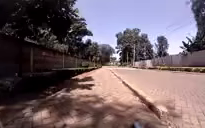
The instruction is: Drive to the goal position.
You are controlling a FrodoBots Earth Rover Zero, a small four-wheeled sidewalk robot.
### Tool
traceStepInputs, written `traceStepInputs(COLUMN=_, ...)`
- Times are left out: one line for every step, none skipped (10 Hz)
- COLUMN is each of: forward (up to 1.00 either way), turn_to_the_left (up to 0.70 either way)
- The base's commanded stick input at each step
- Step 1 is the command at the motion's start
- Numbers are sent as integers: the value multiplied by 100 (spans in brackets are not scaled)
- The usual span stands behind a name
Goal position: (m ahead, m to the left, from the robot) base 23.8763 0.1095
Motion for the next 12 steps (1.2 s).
traceStepInputs(forward=70, turn_to_the_left=0)
traceStepInputs(forward=70, turn_to_the_left=0)
traceStepInputs(forward=70, turn_to_the_left=0)
traceStepInputs(forward=70, turn_to_the_left=0)
traceStepInputs(forward=70, turn_to_the_left=0)
traceStepInputs(forward=70, turn_to_the_left=0)
traceStepInputs(forward=70, turn_to_the_left=0)
traceStepInputs(forward=70, turn_to_the_left=0)
traceStepInputs(forward=70, turn_to_the_left=0)
traceStepInputs(forward=70, turn_to_the_left=0)
traceStepInputs(forward=70, turn_to_the_left=0)
traceStepInputs(forward=70, turn_to_the_left=0)
